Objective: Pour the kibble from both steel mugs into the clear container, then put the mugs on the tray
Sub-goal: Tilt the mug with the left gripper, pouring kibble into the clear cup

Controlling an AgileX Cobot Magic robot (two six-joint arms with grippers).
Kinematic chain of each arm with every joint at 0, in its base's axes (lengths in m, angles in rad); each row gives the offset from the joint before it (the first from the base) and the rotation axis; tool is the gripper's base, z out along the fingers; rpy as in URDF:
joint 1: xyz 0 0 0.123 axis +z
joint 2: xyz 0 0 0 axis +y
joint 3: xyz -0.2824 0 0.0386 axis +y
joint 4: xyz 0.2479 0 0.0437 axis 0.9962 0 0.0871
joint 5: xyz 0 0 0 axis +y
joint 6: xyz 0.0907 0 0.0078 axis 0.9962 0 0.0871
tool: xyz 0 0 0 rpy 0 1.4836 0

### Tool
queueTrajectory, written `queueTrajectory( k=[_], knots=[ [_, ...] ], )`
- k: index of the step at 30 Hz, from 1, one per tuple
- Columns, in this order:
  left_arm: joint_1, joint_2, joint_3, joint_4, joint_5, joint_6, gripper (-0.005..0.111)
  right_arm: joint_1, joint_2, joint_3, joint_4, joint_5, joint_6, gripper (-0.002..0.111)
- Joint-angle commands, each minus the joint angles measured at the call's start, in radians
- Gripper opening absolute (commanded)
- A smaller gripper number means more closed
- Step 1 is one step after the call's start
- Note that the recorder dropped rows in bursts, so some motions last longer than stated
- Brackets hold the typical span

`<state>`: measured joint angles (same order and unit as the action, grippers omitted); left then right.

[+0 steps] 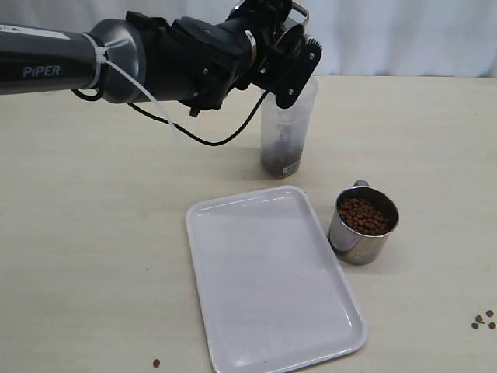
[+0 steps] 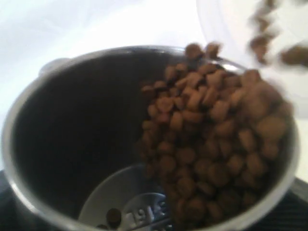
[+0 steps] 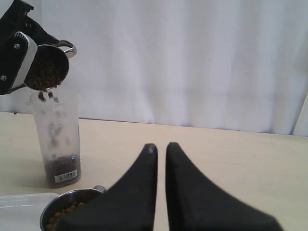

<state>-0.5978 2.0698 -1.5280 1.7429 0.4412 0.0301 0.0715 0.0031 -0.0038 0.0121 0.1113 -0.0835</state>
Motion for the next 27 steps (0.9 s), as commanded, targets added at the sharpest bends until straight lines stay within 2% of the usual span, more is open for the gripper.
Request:
queueTrajectory(
  k=[1, 27],
  knots=[
    [-0.007, -0.002, -0.013, 0.001, 0.020, 0.003, 0.000, 0.001, -0.003, 0.004, 0.002, 0.007, -0.006, 0.005],
    [-0.007, -0.002, -0.013, 0.001, 0.020, 0.153, 0.000, 0.001, -0.003, 0.004, 0.002, 0.007, -0.006, 0.005]
  ],
)
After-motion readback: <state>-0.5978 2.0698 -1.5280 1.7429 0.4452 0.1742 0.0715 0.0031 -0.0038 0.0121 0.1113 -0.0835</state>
